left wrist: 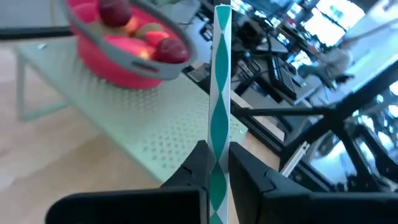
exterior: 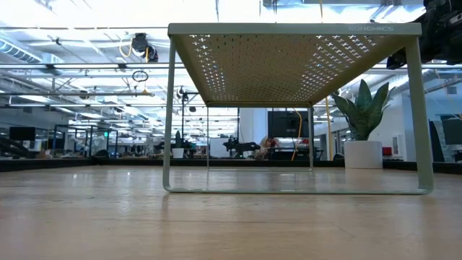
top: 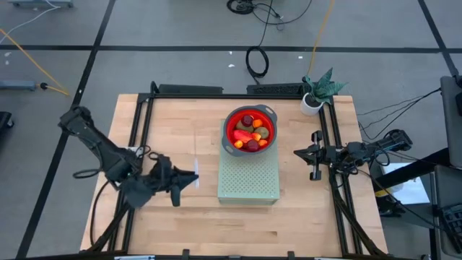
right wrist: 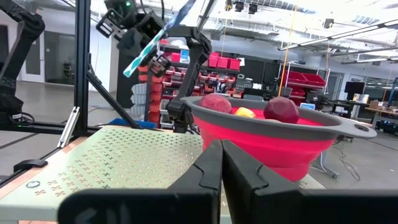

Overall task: Pick & Place Fruit
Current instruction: Put the white blue table knife on the shelf, then return to Home Position

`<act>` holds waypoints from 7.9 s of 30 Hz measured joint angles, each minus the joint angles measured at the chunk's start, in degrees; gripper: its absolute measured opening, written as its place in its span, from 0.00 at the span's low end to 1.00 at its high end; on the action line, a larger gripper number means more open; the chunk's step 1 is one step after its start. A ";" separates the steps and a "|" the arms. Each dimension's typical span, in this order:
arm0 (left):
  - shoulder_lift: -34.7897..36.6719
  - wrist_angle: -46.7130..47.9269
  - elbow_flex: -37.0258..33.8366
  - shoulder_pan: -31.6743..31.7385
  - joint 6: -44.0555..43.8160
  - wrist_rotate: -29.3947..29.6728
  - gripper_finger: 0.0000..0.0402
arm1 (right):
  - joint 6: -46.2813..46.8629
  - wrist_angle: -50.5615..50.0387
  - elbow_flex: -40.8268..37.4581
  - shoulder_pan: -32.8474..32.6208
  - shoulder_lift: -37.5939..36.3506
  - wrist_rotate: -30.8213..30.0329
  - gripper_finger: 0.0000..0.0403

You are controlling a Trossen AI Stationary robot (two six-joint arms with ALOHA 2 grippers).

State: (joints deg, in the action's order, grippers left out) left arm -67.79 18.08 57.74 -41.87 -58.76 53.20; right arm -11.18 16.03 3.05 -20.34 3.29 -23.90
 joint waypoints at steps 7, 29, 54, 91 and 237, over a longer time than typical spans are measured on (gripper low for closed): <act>0.00 -5.18 0.00 6.10 11.81 -10.25 0.03 | 0.00 0.00 0.02 0.00 -0.01 0.00 0.00; -14.62 16.22 24.70 16.98 26.13 -28.04 0.07 | 0.02 -0.02 0.02 0.00 0.00 0.00 0.00; -42.00 46.62 58.81 25.71 39.68 -47.71 0.06 | 0.00 -0.15 0.02 0.00 -0.02 0.00 0.00; -49.29 55.79 63.01 29.86 47.10 -50.77 0.10 | -0.04 -3.95 0.02 0.00 -0.02 0.06 0.00; -34.16 64.15 65.65 29.71 37.59 -35.23 0.00 | 2.12 -4.31 0.02 -0.03 -0.03 0.17 0.00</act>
State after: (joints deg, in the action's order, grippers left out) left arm -101.95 82.23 123.39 -12.16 -21.17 17.98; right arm -9.06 11.73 3.07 -20.37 3.26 -23.73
